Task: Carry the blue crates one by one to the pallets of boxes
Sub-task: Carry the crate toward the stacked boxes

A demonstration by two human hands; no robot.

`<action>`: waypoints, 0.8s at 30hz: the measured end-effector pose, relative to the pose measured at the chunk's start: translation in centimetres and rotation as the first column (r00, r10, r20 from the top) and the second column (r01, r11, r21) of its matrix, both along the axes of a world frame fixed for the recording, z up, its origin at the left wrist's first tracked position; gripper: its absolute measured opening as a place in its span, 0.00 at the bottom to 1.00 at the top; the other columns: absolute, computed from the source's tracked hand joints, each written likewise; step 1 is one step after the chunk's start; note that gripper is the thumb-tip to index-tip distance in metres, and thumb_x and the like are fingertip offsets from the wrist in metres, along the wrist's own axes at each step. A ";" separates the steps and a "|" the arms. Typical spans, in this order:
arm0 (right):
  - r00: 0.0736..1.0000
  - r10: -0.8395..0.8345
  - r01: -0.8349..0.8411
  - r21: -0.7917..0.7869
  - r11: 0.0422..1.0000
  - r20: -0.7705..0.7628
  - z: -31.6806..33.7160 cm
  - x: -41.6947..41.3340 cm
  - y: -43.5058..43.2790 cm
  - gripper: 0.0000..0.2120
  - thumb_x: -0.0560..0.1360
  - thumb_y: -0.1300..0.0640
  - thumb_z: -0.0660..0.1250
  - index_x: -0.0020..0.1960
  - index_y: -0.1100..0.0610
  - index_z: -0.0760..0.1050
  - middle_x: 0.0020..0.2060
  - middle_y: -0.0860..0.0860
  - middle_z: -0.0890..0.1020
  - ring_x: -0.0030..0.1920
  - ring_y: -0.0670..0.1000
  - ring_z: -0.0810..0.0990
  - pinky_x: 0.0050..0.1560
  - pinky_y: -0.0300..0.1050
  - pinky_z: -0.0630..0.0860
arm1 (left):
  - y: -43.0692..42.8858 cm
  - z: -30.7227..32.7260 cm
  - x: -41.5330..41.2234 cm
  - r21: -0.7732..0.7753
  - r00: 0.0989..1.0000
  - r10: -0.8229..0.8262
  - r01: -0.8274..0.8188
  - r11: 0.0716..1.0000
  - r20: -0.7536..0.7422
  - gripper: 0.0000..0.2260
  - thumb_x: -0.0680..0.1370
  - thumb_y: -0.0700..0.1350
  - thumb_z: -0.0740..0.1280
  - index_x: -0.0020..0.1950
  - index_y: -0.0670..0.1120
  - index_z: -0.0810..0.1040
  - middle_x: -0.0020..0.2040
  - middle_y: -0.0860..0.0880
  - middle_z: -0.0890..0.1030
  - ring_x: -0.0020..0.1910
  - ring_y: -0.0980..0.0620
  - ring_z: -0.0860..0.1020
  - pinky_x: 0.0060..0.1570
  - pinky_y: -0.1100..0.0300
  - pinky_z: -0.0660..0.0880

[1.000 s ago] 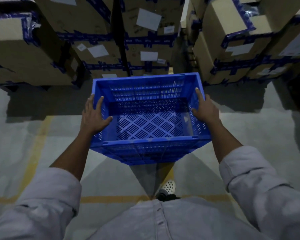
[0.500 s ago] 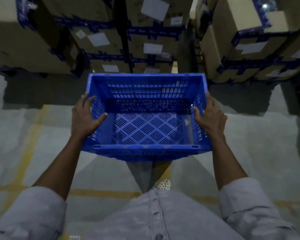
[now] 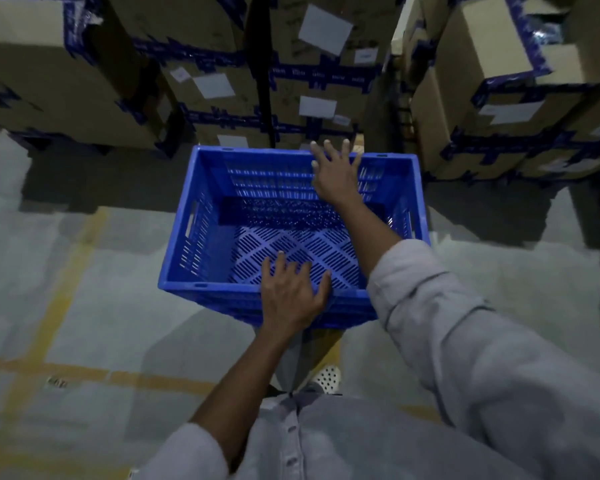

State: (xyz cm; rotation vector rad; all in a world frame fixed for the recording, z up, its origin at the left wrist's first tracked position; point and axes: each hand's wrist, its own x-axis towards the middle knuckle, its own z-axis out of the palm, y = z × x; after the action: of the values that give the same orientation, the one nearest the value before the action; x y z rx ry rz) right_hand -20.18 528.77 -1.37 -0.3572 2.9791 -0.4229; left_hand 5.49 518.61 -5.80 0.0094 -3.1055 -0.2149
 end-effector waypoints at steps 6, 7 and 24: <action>0.994 -0.104 0.104 0.007 0.995 -0.037 -2.7 0.3 -0.9 0.46 0.82 0.67 0.64 0.91 0.44 0.47 0.90 0.46 0.47 0.88 0.67 0.38 0.52 0.62 0.81 | 0.2 -1.9 0.3 0.014 0.964 -0.010 0.014 1.000 -0.264 0.26 0.89 0.62 0.62 0.59 0.44 0.92 0.52 0.42 0.91 0.58 0.41 0.89 0.74 0.40 0.76; 0.991 -0.123 0.123 -0.013 0.992 -0.050 -3.2 0.3 -1.0 0.47 0.80 0.69 0.63 0.91 0.44 0.47 0.90 0.45 0.46 0.88 0.67 0.37 0.37 0.54 0.77 | 0.1 -2.0 0.1 0.002 0.958 -0.025 0.027 1.000 -0.287 0.25 0.88 0.61 0.63 0.58 0.44 0.92 0.52 0.43 0.91 0.57 0.41 0.89 0.74 0.40 0.76; 0.986 -0.141 0.151 -0.114 0.982 0.087 -0.5 20.4 8.6 0.29 0.89 0.34 0.55 0.79 0.50 0.77 0.69 0.55 0.84 0.76 0.62 0.76 0.81 0.75 0.52 | -8.2 0.1 3.3 0.248 0.907 0.157 -0.060 0.967 -0.392 0.24 0.88 0.62 0.66 0.79 0.50 0.81 0.83 0.45 0.75 0.90 0.40 0.62 0.86 0.32 0.52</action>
State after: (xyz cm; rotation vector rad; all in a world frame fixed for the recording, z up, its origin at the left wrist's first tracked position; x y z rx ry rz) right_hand 0.19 537.42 -1.84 -0.1283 2.9201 -0.6186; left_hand 8.75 510.41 -5.70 0.1271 -2.6363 -0.5024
